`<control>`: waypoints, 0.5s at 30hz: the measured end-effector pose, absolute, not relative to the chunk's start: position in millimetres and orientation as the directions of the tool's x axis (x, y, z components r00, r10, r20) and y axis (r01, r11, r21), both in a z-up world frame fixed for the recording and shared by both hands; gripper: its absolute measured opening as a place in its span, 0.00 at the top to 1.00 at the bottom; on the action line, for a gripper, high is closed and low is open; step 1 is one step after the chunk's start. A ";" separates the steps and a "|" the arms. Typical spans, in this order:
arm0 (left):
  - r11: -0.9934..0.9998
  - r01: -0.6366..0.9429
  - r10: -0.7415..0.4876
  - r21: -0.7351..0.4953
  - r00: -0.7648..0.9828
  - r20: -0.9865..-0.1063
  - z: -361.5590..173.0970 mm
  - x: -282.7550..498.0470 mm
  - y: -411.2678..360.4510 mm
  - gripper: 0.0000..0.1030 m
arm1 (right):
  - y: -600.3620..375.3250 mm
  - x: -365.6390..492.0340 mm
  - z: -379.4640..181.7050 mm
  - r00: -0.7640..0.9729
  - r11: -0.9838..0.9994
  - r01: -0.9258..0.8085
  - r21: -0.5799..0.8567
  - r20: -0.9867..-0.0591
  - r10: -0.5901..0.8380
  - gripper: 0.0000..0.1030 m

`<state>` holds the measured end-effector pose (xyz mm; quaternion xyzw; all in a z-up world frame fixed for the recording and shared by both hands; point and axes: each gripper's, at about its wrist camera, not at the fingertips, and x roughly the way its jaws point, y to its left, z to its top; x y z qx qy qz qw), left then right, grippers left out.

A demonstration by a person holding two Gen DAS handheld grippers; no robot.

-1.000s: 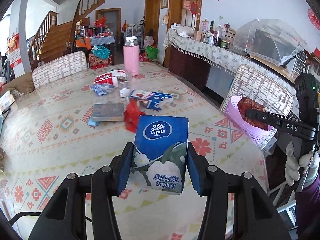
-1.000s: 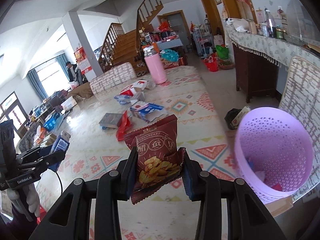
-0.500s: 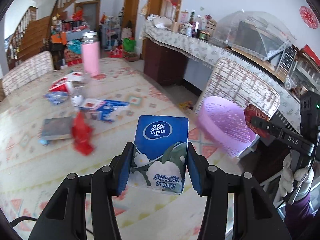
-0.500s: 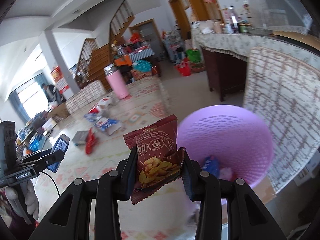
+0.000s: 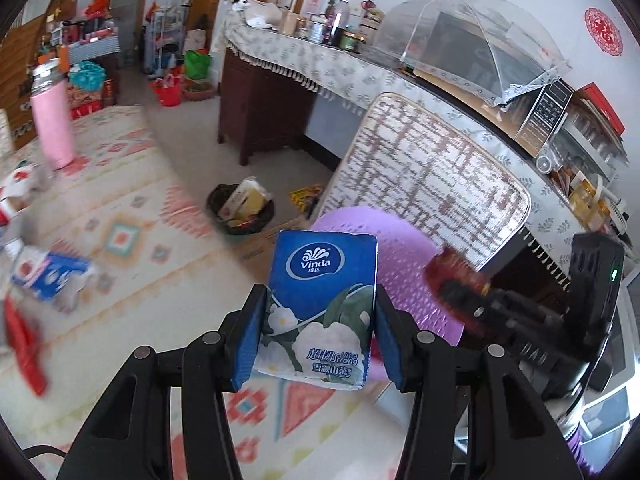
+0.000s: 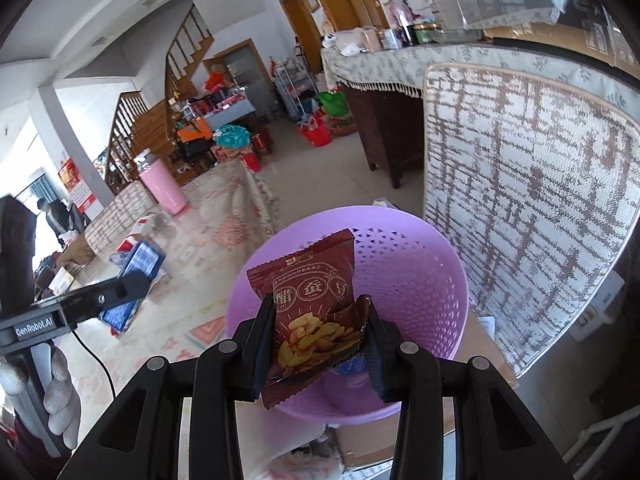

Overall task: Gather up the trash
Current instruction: 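Open both tools over the pink basket to drop the tissue pack and snack bag, then move both open tools back over the table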

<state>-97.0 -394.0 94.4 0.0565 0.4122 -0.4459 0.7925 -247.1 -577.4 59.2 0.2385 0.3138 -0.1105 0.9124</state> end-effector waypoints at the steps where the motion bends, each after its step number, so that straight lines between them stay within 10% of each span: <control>1: 0.590 0.754 -0.668 -0.289 0.254 -0.699 94.0 -94.0 -403.2 0.50 | -580.2 -244.7 57.2 0.776 0.860 0.355 0.366 -0.629 -0.052 0.59; 8: 0.583 0.746 -0.702 -0.322 0.262 -0.663 98.7 -84.7 -412.2 0.25 | -591.7 -227.2 44.7 0.757 0.859 0.388 0.334 -0.648 -0.090 0.46; 15: 0.623 0.735 -0.673 -0.266 0.332 -0.661 108.9 -94.7 -375.8 0.23 | -588.1 -230.5 46.5 0.767 0.860 0.381 0.340 -0.635 -0.089 0.34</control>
